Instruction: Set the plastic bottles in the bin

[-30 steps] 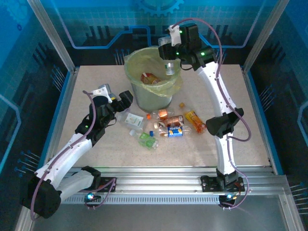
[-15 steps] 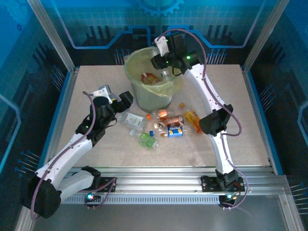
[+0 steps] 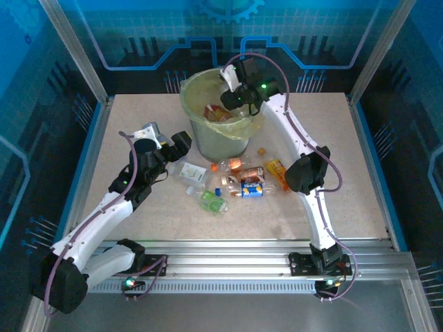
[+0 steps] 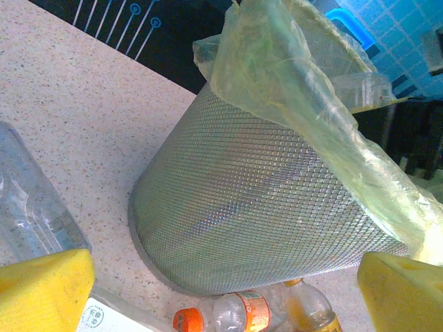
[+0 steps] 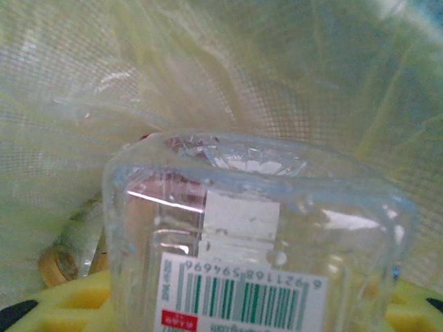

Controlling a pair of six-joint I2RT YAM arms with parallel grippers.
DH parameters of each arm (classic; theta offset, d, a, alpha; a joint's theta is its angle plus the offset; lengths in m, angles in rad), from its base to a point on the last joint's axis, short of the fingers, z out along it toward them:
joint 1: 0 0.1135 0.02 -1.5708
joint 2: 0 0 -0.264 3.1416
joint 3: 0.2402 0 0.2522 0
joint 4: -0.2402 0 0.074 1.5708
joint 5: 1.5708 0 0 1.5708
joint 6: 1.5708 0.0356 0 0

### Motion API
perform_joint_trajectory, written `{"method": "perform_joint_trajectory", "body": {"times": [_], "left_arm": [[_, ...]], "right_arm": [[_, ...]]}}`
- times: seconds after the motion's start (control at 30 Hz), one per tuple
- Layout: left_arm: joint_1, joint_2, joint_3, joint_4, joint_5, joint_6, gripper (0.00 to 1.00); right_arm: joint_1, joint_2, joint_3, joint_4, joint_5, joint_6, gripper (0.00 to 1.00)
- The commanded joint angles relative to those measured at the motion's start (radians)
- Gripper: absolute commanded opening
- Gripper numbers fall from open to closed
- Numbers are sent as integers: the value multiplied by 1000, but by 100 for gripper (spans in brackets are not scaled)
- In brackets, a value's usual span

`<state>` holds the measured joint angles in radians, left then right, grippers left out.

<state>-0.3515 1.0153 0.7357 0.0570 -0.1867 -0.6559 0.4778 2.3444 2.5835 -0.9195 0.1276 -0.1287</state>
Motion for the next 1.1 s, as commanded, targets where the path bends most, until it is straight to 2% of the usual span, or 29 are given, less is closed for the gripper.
{"method": "perform_joint_trajectory", "body": {"times": [0.0,0.27,0.5,0.73,1.07], "left_arm": [[0,6,-11,0,-7,-8,99],[0,6,-11,-14,-26,-4,99],[0,7,-15,-26,-50,-1,99],[0,6,-18,-48,-77,3,99],[0,15,-18,-73,-111,11,99]], "right_arm": [[2,23,-8,-28,25,-26,60],[4,3,26,-35,3,-11,86],[7,-76,32,-27,-12,8,100],[8,-156,31,-29,-10,44,100],[7,-289,-33,-42,65,117,100]]}}
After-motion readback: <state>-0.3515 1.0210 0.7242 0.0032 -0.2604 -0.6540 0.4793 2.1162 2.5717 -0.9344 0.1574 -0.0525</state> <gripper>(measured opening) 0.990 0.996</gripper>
